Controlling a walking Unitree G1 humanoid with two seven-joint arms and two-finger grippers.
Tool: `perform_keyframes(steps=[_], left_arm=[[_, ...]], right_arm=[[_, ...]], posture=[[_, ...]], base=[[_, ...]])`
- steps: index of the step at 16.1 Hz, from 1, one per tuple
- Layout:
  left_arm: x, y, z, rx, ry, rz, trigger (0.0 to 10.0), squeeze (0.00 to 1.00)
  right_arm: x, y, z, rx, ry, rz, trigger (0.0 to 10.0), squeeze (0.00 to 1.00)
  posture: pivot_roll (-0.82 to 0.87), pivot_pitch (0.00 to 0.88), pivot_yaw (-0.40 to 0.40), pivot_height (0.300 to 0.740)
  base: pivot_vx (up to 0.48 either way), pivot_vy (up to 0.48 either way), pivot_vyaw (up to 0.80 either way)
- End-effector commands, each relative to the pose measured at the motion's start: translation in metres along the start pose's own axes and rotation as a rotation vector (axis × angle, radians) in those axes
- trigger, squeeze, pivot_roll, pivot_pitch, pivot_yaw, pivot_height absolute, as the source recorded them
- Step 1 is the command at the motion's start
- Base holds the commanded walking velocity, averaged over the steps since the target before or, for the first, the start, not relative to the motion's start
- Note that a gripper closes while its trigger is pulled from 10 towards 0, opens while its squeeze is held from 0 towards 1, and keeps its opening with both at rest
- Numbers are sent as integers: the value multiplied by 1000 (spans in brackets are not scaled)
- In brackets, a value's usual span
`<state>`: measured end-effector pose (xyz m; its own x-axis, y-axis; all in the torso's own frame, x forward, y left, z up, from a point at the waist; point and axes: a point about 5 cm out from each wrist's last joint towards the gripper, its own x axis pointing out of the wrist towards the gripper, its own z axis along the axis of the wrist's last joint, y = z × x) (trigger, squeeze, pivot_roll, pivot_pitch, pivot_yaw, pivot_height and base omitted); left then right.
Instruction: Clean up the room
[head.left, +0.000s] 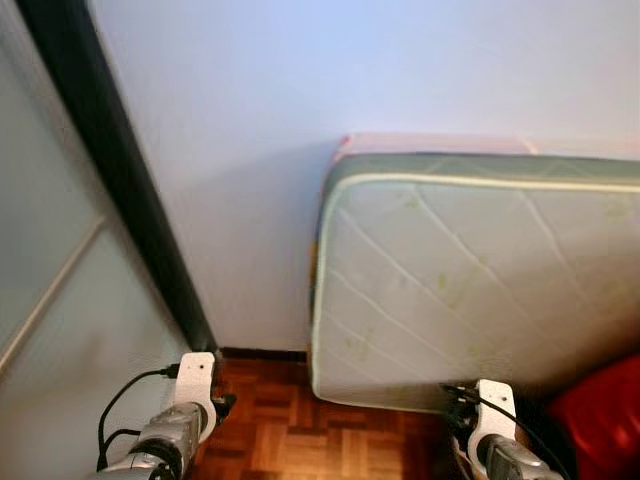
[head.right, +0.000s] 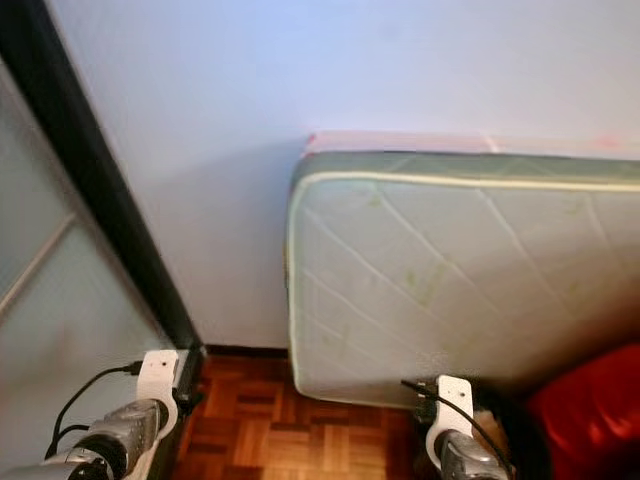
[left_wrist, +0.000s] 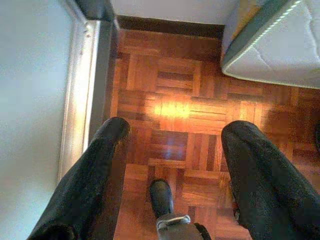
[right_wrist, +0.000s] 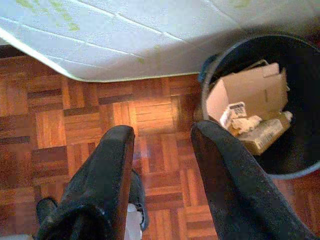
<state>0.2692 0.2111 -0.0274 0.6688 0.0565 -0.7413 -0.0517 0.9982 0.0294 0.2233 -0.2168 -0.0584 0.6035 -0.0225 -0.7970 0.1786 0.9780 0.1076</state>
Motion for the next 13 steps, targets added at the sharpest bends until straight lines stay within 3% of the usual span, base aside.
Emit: perform_keyframes(steps=[1,8,13], left_arm=[[0,-1,-1,15,12,-6,10000,0],[0,1,0,40,8,5,10000,0],[-1,7,1,63,15,9,10000,0]], right_arm=[[0,-2,-1,-6,8,-5,10000,0],[0,-2,0,-9,8,-3,10000,0],[1,4,-1,30,4,-1,10000,0]], posture=[[-77,0,-38,740],[-74,0,-37,740],[-70,0,6,740]], base=[[0,0,-788],[0,-73,-788],[0,-54,-788]])
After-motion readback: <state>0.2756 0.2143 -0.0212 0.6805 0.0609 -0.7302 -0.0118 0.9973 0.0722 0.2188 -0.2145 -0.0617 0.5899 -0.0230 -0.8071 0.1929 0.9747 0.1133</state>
